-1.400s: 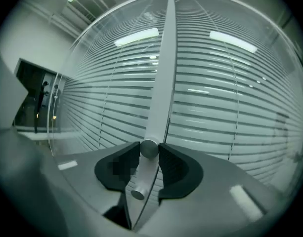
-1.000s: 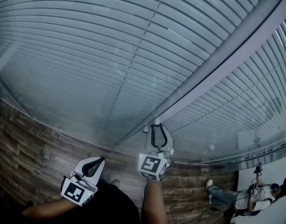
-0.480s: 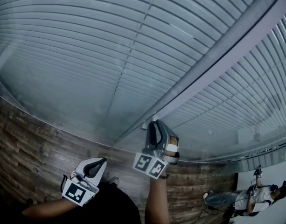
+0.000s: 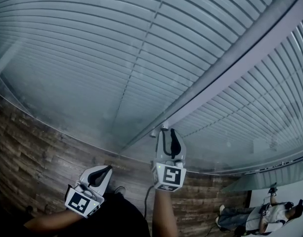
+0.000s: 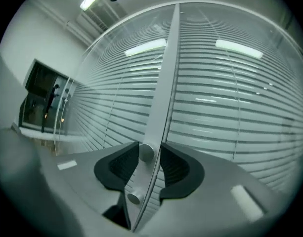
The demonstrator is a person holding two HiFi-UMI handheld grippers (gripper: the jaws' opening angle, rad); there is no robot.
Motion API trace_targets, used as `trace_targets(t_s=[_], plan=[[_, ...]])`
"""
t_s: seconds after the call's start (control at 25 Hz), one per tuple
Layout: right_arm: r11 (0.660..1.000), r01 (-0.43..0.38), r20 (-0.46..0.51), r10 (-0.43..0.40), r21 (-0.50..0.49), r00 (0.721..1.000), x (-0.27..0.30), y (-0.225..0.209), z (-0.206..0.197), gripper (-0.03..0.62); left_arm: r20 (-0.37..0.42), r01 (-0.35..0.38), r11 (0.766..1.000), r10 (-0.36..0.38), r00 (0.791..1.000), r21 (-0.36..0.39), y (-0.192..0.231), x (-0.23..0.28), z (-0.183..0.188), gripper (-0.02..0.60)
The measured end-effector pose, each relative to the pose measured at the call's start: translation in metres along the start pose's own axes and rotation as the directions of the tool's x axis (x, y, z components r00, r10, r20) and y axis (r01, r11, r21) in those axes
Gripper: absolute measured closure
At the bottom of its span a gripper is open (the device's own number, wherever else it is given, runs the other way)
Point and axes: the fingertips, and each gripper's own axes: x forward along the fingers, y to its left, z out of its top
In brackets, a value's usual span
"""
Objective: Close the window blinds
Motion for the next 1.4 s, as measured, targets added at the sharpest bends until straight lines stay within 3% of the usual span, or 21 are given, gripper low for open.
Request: trace_targets(t_s=[0.24, 0.36, 0.48, 1.04, 1.4], plan=[[0.992, -0.013, 0.075, 0.004, 0.125, 0.997, -0.033, -0.001, 0.007, 0.492, 0.015, 0.001, 1.000, -0.001, 1.000, 0.009, -0.012, 0.005, 0.004, 0.583], [0.990, 0.001, 0.097, -0.014, 0.138, 0.995, -0.046, -0.006, 0.018, 0.519, 0.029, 0.009, 1.000, -0.009, 1.000, 0.014, -0.022, 0.013, 0.015, 0.583], [0.990, 0.002, 0.109, -0.017, 0.141, 0.994, -0.056, -0.014, 0.016, 0.591, 0.045, 0.014, 1.000, -0.015, 0.999, 0.026, -0.030, 0.022, 0.017, 0.583], [0.992, -0.008, 0.056, 0.001, 0.125, 0.998, -0.081, -0.031, -0.020, 0.594, 0.038, -0.001, 0.999, 0.000, 0.999, 0.047, -0.045, 0.056, 0.005, 0.583], [0.992, -0.024, 0.091, 0.013, 0.120, 0.996, -0.093, -0.027, -0.013, 0.594, 0.063, -0.030, 0.999, 0.027, 0.998, 0.043, -0.054, 0.069, 0.011, 0.583]])
